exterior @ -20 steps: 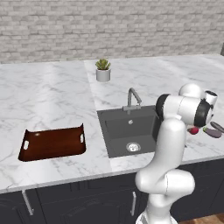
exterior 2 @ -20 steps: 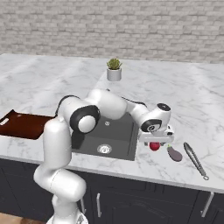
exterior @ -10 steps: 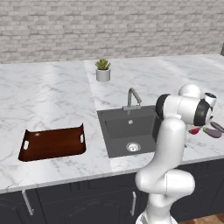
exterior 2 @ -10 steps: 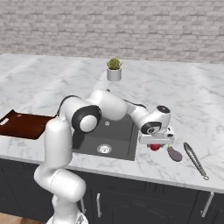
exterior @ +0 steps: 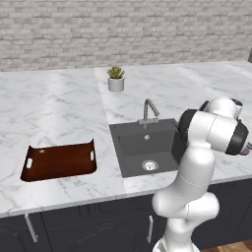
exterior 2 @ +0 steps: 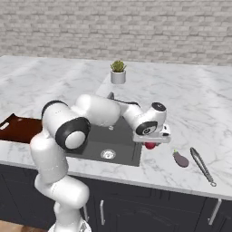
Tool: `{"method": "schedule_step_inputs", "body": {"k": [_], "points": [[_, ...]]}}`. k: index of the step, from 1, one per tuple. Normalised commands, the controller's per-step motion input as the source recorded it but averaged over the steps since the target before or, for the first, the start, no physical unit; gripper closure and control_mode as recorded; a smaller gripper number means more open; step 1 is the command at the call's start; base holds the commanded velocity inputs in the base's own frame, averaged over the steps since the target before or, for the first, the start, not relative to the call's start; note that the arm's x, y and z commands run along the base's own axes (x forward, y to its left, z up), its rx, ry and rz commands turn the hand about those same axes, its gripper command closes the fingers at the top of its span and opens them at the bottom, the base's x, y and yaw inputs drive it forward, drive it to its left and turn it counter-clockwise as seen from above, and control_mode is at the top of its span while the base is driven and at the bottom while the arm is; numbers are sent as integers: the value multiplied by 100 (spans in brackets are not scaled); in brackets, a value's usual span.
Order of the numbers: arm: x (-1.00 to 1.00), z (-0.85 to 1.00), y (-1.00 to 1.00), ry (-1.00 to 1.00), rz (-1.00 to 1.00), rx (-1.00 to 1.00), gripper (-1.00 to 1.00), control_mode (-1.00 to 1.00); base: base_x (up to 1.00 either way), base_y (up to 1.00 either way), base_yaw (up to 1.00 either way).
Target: Pick up all produce items and place them in the sink. Turn on the sink faucet to wash them. Then turn the sink off and put them in the tray.
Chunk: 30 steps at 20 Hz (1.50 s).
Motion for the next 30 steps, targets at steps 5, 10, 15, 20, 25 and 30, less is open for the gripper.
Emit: {"method": "schedule_step_inputs", "body": {"k": [5,10,15,20,25,30], "points": [[-14,45,99,-1,-12,-2,100,-100,0,0,0],[-10,29,97,0,-10,0,100,-100,0,0,0],[-5,0,55,1,-1,0,100,-100,0,0,0],[0,-10,29,1,1,0,100,-100,0,0,0],[7,-13,24,0,0,2,100,-100,0,0,0],[16,-10,4,0,0,2,100,-100,0,0,0]]}}
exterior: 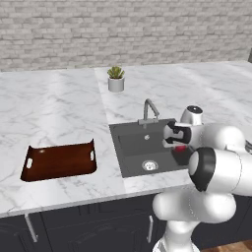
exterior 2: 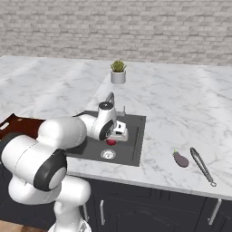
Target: Pick up all produce items and place them in the sink. Turn on the sink faucet to wash them. Then turn the sink off and put them in the tray.
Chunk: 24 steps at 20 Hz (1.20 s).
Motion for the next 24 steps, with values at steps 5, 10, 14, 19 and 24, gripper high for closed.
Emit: {"method": "schedule_step_inputs", "body": {"k": [5,10,14,19,24], "points": [[31,-12,0,4,0,0,100,-100,0,0,0],[45,-20,0,3,0,1,100,-100,0,0,0],[41,-26,0,0,0,2,100,-100,0,0,0],[34,-34,0,0,0,1,100,-100,0,0,0],[22,-41,1,0,0,0,100,-100,0,0,0]]}}
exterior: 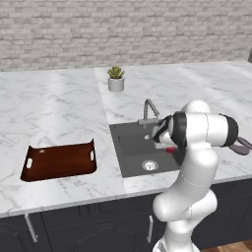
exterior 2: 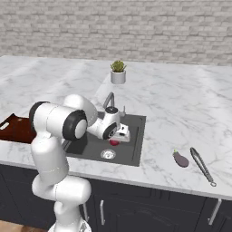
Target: Pick up all produce items and place them in the sink. Turn on the sink faucet to wash them. Then turn the sink off and put them in the tray.
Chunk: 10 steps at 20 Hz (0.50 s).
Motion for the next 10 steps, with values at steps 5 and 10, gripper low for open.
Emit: {"method": "schedule_step_inputs", "body": {"k": [5,10], "points": [[20,-36,3,0,0,0,100,-100,0,0,0],[21,-33,4,0,0,0,100,-100,0,0,0]]}}
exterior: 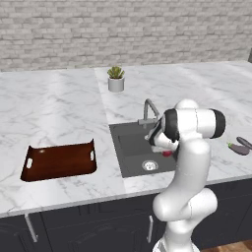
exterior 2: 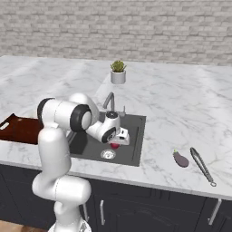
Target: Pick up all produce items and place them in the sink. Turn on the sink faucet to wash them. Then turn the sink off and put them in the tray.
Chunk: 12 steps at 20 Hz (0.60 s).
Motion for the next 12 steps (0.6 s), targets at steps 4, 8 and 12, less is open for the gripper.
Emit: {"method": "schedule_step_inputs", "body": {"k": [4,8,12], "points": [[6,-21,1,4,0,0,100,-100,0,0,0],[24,-24,7,3,0,0,100,-100,0,0,0],[37,-22,13,1,0,0,100,-100,0,0,0]]}}
